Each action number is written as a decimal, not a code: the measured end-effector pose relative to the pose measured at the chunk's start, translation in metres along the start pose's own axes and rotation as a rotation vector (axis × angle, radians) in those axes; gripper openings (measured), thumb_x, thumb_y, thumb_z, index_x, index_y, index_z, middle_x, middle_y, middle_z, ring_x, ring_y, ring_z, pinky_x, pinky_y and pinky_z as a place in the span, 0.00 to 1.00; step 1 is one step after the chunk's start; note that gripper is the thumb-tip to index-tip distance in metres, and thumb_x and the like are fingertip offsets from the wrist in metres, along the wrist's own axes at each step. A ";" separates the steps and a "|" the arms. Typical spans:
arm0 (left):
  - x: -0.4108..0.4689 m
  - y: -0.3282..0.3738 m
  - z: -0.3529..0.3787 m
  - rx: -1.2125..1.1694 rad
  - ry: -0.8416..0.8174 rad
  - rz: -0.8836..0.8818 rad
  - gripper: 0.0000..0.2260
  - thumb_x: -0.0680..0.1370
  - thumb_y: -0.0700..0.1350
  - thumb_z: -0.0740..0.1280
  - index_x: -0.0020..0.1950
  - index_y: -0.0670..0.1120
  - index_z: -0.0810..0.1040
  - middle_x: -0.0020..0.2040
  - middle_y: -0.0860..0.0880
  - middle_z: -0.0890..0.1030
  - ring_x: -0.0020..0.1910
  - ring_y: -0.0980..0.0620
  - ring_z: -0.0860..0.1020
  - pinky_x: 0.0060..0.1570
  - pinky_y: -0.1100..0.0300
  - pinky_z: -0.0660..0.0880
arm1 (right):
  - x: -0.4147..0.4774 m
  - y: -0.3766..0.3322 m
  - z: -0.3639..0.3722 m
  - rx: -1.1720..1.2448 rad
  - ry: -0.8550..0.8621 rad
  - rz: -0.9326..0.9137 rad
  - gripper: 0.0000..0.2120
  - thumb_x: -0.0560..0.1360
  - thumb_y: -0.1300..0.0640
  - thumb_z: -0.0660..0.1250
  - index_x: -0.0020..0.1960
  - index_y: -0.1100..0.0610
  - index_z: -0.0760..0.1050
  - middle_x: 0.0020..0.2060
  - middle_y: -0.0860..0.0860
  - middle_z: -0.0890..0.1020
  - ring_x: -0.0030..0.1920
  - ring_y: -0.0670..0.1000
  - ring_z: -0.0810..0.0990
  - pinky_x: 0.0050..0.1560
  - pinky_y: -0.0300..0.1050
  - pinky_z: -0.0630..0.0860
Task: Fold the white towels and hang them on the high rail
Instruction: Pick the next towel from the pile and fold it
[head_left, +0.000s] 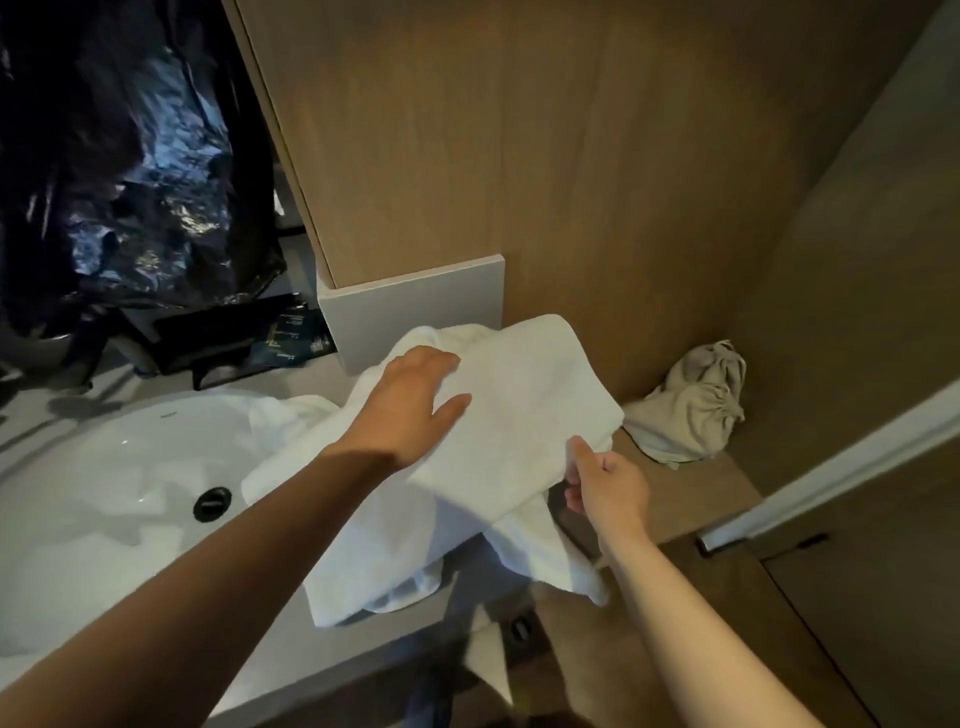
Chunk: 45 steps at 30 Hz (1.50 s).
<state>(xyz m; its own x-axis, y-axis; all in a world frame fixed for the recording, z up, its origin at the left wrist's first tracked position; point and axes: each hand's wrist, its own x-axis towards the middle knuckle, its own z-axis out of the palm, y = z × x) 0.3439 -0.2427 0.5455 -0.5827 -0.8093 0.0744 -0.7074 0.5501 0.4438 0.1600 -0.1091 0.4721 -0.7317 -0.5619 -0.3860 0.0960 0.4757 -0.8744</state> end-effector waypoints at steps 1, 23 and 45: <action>0.008 -0.001 0.002 -0.004 -0.033 0.008 0.22 0.81 0.55 0.61 0.73 0.49 0.68 0.72 0.49 0.69 0.69 0.48 0.67 0.70 0.56 0.61 | 0.001 -0.004 0.003 0.047 0.004 0.042 0.20 0.77 0.47 0.67 0.33 0.60 0.73 0.26 0.52 0.78 0.28 0.51 0.78 0.39 0.49 0.78; 0.078 -0.037 0.024 -0.081 -0.191 0.035 0.16 0.77 0.58 0.66 0.55 0.47 0.75 0.48 0.51 0.78 0.41 0.56 0.74 0.41 0.65 0.67 | -0.013 0.013 0.057 0.440 0.131 0.353 0.16 0.83 0.43 0.55 0.52 0.51 0.77 0.57 0.53 0.82 0.59 0.58 0.79 0.67 0.58 0.72; 0.091 0.115 -0.069 -1.026 -0.293 0.410 0.02 0.78 0.48 0.68 0.48 0.54 0.76 0.43 0.57 0.84 0.41 0.60 0.82 0.35 0.68 0.75 | -0.074 -0.137 -0.085 0.285 0.758 -0.603 0.10 0.81 0.42 0.57 0.48 0.44 0.74 0.43 0.41 0.80 0.45 0.39 0.80 0.42 0.30 0.75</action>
<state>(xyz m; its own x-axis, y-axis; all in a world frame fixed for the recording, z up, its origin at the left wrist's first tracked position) 0.2370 -0.2669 0.6653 -0.8606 -0.4545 0.2300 0.1388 0.2253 0.9644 0.1442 -0.0749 0.6452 -0.9380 -0.0298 0.3455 -0.3461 0.0189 -0.9380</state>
